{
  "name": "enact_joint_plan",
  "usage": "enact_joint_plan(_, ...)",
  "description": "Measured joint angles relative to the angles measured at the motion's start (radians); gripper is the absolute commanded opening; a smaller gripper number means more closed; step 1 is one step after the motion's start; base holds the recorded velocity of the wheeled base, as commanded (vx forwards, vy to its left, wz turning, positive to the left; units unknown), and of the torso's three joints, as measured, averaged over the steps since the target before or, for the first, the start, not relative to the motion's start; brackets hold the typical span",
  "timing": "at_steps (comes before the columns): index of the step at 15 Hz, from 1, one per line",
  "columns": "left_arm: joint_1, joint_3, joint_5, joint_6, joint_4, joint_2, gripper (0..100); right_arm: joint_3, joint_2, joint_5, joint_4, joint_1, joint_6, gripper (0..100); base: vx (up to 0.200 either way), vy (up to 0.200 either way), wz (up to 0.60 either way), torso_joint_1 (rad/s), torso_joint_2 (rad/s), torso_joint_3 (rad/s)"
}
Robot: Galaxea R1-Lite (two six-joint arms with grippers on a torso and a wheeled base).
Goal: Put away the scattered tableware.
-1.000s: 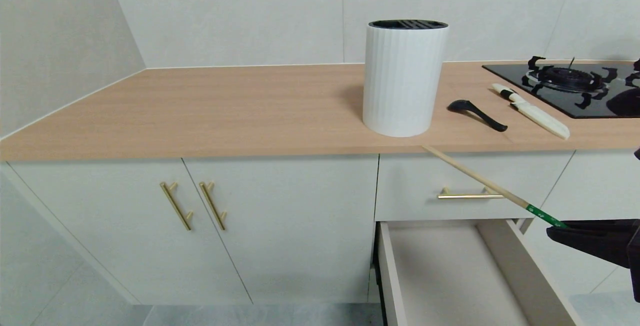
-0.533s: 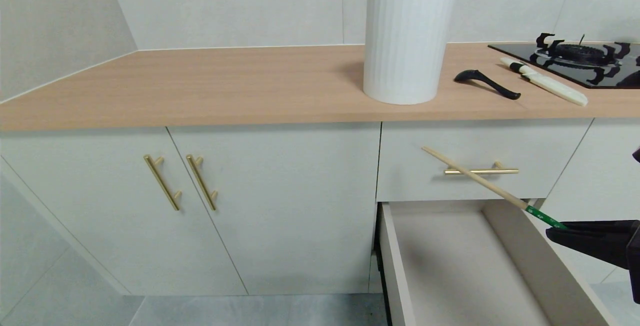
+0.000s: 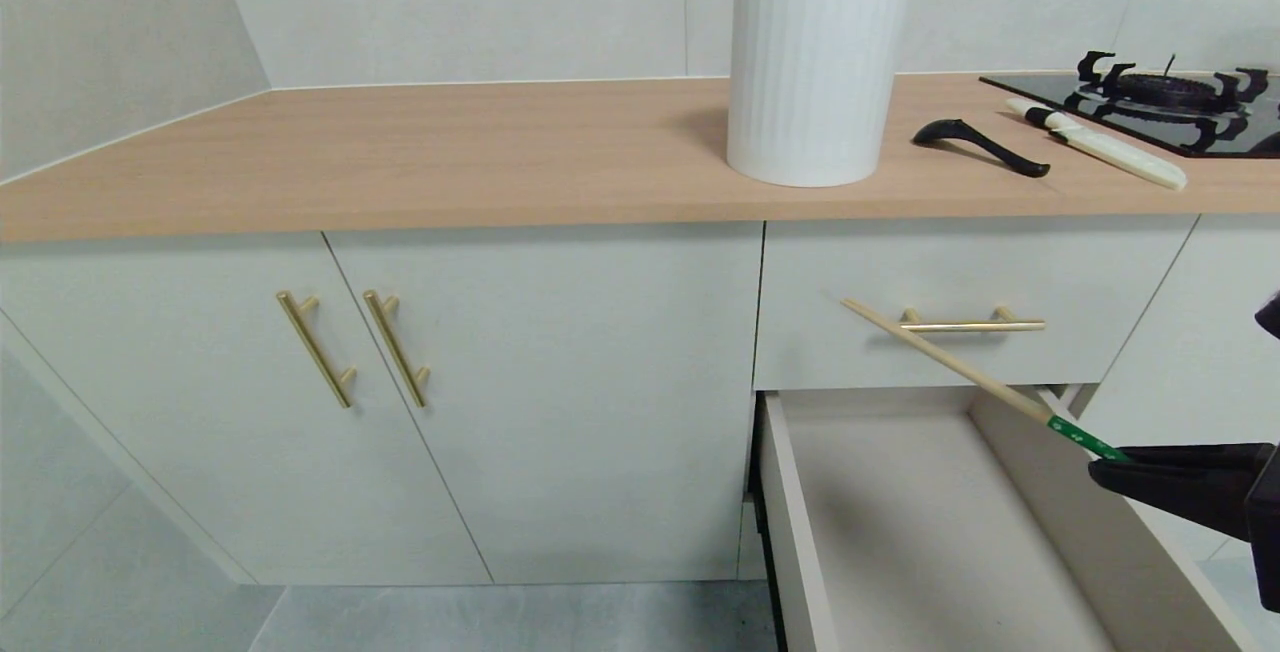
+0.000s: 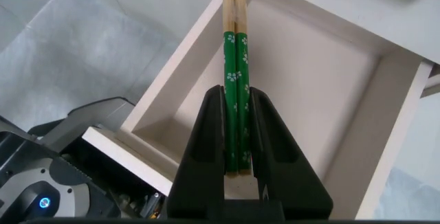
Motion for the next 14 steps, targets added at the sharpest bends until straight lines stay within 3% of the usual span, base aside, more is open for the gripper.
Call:
enact_joint_plan(9, 0.0, 0.0, 0.0, 0.0, 0.0, 0.0, 100, 0.011, 0.257, -0.062, 0.003, 0.0, 0.021, 0, 0.0, 0.0, 0.0, 0.0, 0.0, 0.0)
enact_joint_plan(14, 0.0, 0.0, 0.0, 0.0, 0.0, 0.0, 100, -0.061, 0.516, -0.07, -0.009, 0.0, 0.201, 0, 0.0, 0.0, 0.0, 0.0, 0.0, 0.0)
